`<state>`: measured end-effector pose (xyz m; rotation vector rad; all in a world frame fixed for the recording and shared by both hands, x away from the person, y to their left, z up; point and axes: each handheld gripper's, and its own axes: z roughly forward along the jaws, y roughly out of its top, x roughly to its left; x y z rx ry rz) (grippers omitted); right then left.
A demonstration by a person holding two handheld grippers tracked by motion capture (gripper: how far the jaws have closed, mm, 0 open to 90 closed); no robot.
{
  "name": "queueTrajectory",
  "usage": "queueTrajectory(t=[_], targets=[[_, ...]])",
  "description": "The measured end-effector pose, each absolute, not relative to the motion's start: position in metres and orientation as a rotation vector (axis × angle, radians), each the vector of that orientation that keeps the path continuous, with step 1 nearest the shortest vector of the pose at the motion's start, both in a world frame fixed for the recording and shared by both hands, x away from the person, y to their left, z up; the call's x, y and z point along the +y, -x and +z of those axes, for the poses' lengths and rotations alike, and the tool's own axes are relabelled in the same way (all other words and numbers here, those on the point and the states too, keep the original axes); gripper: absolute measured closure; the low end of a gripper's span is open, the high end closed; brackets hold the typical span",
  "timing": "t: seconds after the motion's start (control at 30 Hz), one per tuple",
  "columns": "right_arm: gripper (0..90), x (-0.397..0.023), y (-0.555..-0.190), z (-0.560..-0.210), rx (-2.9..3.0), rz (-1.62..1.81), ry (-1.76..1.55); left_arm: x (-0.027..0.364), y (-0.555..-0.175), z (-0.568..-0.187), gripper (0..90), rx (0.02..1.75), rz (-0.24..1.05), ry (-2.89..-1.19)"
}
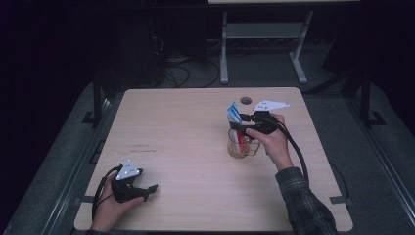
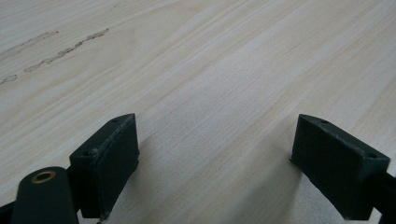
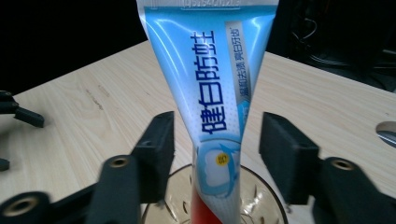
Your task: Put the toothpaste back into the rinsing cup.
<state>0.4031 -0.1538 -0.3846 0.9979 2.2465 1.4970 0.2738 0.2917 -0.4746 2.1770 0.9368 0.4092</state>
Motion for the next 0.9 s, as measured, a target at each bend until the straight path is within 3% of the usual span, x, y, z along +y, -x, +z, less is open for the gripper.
queueTrajectory(t=[0.27, 0.9], targets=[[37.8, -0.161, -0.395, -0.381, 2.246, 1.465, -1.012, 0.292, -0.274, -0.475, 13.8, 0.939, 0.410, -2.176], [35.9, -0.186, -0.376, -0.384, 2.209, 1.444, -1.031, 0.291, -0.272, -0.475, 13.8, 0.942, 0.411, -2.173]])
